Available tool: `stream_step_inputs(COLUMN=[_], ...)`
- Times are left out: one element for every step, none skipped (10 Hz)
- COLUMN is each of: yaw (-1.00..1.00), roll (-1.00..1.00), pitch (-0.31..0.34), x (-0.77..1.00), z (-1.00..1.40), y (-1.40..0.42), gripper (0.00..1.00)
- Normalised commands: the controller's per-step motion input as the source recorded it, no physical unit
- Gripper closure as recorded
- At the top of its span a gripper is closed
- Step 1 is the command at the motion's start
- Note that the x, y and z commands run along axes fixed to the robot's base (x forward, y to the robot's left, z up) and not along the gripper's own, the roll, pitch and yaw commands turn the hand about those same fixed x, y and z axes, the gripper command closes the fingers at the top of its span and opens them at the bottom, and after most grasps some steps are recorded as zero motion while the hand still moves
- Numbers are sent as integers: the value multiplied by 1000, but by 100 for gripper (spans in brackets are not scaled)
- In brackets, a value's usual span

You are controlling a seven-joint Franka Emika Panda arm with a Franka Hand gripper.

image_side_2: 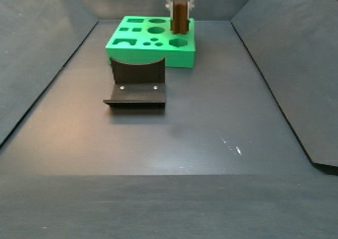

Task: Insert the star object.

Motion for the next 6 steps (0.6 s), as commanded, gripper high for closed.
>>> stream_step_inputs(yaw=[0,0,0,0,0,0], roll=[0,0,7,-224,0,0], pitch=[0,0,0,-246,6,0], x=[74,91,0,-437,3,0], z=[-1000,-1000,-1000,0,0,0], y=[51,60,34,240,0,0], gripper=[100,100,100,100,100,100])
